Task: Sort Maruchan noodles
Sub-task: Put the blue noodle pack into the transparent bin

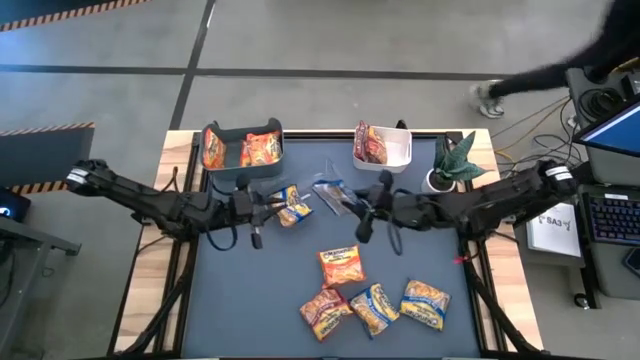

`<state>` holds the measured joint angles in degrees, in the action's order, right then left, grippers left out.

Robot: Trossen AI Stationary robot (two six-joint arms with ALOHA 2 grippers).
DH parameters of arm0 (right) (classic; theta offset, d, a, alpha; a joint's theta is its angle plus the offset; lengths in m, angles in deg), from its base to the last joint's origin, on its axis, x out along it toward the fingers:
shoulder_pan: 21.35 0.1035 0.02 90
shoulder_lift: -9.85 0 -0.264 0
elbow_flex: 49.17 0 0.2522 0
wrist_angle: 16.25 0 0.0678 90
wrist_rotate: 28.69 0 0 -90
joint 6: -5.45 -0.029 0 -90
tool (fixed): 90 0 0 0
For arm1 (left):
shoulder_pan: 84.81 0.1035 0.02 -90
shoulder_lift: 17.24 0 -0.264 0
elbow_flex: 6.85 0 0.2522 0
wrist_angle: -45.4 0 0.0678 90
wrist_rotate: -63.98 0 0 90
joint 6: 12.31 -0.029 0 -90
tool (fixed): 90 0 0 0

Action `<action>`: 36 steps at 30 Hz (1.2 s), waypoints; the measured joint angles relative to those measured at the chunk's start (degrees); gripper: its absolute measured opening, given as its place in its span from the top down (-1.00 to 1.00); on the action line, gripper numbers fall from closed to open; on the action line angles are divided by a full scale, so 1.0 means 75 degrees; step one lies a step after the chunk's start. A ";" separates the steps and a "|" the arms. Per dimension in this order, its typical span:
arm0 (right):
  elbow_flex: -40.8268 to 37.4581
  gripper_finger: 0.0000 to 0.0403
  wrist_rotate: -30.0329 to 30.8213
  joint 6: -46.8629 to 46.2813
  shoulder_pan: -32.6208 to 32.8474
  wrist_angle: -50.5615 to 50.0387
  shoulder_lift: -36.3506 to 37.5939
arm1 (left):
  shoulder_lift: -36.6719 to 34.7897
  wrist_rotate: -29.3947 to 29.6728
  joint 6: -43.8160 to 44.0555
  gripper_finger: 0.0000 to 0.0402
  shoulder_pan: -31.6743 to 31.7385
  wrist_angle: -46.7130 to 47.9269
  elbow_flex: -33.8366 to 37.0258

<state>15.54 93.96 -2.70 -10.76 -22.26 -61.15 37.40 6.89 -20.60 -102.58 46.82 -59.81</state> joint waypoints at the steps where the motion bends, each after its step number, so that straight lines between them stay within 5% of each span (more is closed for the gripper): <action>1: 0.0217 0.38 -0.0031 0.0470 -0.0093 0.0009 -0.0248 | -0.0090 0.0000 0.0002 0.82 -0.0011 0.0075 0.0110; 8: 0.1455 0.38 -0.0557 0.4746 -0.0596 -0.0164 -0.1976 | -0.0518 0.0113 -0.0036 0.82 -0.0010 -0.0010 0.0467; 17: 0.2823 0.38 -0.0650 0.8030 -0.1015 -0.0044 -0.4115 | -0.0797 0.0098 0.0032 0.82 -0.0042 0.0156 0.0556; 36: 0.3114 0.38 -0.2574 0.7850 -0.1901 0.0332 -0.4783 | -0.0769 0.0090 0.0116 0.82 -0.0085 0.0172 0.0548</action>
<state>38.89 74.65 56.18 -25.02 -19.77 -97.02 31.63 7.56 -19.73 -103.22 48.12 -55.70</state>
